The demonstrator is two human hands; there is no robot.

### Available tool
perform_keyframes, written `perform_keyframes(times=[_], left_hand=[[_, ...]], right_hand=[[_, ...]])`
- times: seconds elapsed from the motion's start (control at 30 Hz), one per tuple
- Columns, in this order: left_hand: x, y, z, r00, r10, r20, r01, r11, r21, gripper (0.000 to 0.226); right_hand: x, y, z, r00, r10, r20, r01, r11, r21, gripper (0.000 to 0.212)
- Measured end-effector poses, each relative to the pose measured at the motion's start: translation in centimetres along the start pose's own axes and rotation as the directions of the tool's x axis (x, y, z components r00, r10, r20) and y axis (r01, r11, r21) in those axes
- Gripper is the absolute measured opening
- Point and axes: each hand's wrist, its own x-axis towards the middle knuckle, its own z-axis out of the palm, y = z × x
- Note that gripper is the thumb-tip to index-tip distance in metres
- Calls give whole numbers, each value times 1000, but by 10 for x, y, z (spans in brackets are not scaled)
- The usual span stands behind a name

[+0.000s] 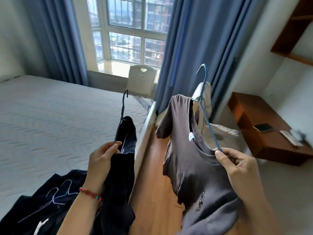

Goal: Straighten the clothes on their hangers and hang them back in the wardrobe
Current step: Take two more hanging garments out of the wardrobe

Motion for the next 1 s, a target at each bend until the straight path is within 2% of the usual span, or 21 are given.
perform_keyframes(times=[0.13,0.23,0.37,0.53,0.6,0.8,1.0], left_hand=[[8,7,-3,990,28,-137,-29,1000,-5,16],[7,9,-7,958,60,-281,-60,998,6,21],[-3,9,-8,879,93,-468,-106,994,-2,21],[-26,11,-10,760,94,-643,-159,986,-44,21],[-33,11,-13,715,94,-693,-159,987,-31,22],[-37,2,-32,619,109,-778,-163,987,9,22],[1,-22,-87,550,90,-830,-85,995,51,19]], right_hand=[[43,5,23,992,-19,127,7,996,93,36],[73,6,38,966,-46,253,4,987,163,33],[109,10,54,904,-117,410,24,974,225,27],[139,8,73,792,-187,581,6,954,300,25],[144,7,88,737,-214,641,-1,948,317,21],[136,-5,144,572,-287,769,-28,930,368,26],[136,-11,216,504,-284,816,-12,942,335,25]])
